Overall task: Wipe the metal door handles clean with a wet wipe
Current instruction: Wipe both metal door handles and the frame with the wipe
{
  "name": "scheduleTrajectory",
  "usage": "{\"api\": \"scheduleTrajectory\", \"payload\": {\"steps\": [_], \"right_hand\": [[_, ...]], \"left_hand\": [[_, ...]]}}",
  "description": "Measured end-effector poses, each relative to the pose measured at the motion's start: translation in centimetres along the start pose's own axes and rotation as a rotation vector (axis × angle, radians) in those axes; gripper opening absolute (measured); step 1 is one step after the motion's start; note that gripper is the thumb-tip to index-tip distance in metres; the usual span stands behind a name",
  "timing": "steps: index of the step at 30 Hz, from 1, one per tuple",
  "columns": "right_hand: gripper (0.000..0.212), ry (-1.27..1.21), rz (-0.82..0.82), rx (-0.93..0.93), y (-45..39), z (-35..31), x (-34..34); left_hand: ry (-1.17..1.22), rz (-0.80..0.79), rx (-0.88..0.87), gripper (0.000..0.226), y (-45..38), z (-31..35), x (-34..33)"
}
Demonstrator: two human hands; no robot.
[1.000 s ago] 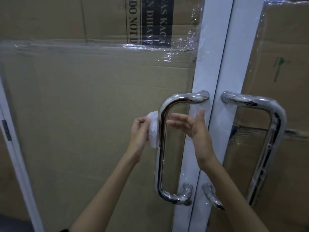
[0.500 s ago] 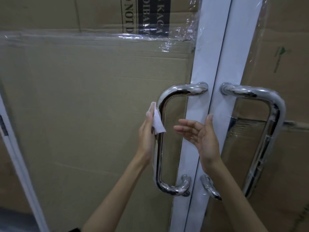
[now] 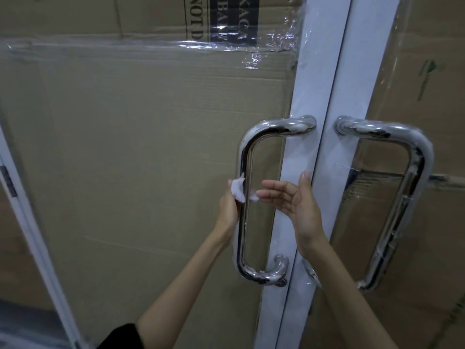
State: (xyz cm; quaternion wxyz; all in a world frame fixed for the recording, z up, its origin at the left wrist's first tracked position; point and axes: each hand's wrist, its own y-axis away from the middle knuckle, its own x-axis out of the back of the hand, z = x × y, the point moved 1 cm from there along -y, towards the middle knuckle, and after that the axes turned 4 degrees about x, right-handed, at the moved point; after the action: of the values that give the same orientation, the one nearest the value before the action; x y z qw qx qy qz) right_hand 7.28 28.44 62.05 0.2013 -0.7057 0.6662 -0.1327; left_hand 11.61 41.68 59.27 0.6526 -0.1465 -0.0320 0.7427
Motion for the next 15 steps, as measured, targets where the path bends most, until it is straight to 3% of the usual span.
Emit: {"api": "scheduleTrajectory", "payload": {"steps": [3,5,8,11,15], "right_hand": [[0.076,0.01,0.016,0.002,0.3,0.1,1.0],[0.075,0.023,0.045,0.004,0.4,0.0,1.8],[0.072,0.044,0.085,0.012,0.7,0.0,2.7],[0.069,0.066,0.094,0.013,1.1,0.2,3.2],[0.069,0.064,0.092,0.005,1.2,0.6,3.5]], "left_hand": [[-0.115,-0.164,0.081,0.033,0.9,-1.2,0.3],[-0.045,-0.141,0.048,0.034,-0.2,-0.8,0.5],[0.04,-0.071,-0.054,0.063,-1.1,-1.3,0.0],[-0.101,0.015,-0.088,0.069,0.4,-3.7,0.3],[-0.19,-0.046,-0.016,0.073,0.5,-3.9,1.5]]}}
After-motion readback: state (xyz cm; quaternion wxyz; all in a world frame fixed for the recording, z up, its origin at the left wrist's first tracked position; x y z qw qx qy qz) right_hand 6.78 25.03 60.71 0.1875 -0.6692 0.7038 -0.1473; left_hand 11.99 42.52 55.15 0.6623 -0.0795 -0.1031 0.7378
